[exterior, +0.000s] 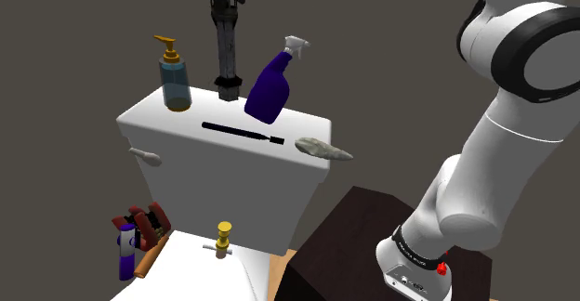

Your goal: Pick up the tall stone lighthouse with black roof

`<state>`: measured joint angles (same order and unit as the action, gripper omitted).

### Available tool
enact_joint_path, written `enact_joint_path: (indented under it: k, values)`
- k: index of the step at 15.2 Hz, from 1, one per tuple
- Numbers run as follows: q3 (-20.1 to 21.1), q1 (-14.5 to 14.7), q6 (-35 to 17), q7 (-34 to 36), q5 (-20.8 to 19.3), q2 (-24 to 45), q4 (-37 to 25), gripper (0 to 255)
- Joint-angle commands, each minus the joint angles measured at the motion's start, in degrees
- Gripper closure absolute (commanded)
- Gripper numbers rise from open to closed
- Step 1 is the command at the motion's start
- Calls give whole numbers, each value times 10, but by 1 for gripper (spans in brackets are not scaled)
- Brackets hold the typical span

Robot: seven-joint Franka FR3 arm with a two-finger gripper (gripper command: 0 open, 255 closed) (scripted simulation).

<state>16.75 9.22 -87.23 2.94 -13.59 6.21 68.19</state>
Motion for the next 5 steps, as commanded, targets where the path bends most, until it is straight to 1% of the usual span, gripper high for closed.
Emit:
enact_joint_path:
  k: [1, 3, 5]
  values:
    - [2, 4, 23, -2, -6, 15, -38, 255]
    - [3, 9, 48, -4, -13, 32, -79, 255]
    - [3, 10, 49, -4, -14, 34, -81, 255]
